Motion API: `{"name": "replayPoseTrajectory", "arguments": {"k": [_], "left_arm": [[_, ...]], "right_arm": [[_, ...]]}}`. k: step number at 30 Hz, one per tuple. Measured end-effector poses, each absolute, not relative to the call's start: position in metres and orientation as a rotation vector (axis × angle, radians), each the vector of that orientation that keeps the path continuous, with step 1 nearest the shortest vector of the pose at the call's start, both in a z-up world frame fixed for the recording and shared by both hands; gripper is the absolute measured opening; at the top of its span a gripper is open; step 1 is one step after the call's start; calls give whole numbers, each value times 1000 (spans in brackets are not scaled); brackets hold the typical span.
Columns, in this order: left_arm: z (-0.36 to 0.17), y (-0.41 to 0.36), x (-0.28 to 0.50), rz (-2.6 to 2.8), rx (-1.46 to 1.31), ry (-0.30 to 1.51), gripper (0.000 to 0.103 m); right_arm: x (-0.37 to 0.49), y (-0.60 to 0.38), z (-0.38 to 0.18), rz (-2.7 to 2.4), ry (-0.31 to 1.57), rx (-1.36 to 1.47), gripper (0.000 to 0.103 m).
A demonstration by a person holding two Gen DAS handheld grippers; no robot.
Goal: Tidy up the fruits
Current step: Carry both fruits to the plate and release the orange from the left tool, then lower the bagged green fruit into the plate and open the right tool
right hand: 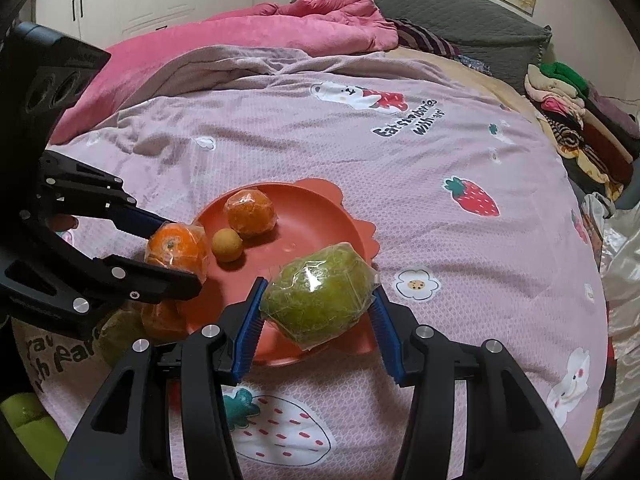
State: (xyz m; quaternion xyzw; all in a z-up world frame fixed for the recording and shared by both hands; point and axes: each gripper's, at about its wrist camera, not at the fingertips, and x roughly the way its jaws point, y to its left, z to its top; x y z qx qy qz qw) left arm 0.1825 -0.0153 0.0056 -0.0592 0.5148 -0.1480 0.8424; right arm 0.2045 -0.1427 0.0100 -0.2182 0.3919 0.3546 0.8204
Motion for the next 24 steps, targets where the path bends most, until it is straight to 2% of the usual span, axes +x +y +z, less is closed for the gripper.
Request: {"name": "replayPoseTrajectory", "arguments": {"k": [3, 24], "left_arm": [[6, -14, 183, -309, -128, 1088, 40], [11, -3, 180, -296, -160, 1071, 40]], "right_arm": [[205, -141, 10, 756, 836, -475, 49], [200, -122, -4, 800, 876, -547, 49]]}}
